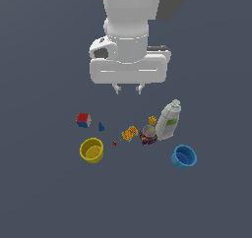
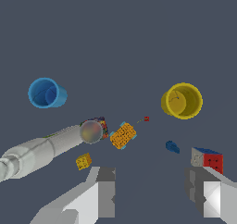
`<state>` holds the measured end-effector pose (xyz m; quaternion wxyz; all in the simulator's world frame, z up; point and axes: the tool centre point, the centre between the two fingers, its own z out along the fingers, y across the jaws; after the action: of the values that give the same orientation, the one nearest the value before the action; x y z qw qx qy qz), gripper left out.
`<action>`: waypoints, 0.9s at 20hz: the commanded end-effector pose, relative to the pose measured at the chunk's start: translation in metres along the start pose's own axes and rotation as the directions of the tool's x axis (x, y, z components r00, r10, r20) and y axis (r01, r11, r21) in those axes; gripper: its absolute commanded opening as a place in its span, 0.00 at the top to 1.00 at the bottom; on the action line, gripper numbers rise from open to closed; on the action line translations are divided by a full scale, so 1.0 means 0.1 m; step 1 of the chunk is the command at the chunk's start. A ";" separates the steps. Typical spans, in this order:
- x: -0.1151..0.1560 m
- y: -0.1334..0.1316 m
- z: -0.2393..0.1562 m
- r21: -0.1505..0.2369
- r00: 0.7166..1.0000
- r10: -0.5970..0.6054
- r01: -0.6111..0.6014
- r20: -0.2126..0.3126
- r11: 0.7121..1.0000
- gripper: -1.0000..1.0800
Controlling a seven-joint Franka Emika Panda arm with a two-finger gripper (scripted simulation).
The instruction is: Pick up a designated object from a clutter of objects.
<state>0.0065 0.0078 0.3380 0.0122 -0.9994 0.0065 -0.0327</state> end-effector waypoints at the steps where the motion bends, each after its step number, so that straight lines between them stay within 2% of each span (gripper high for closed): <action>1: 0.03 0.03 0.06 0.003 1.000 0.012 -0.012 -0.008 1.000 0.38; 10: 0.21 0.24 0.42 0.022 0.993 0.099 -0.098 -0.062 0.995 0.38; 18: 0.38 0.56 0.89 0.051 0.966 0.221 -0.216 -0.133 0.975 0.38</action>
<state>0.0466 -0.0404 0.2593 0.0318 -0.9896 0.1047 -0.0929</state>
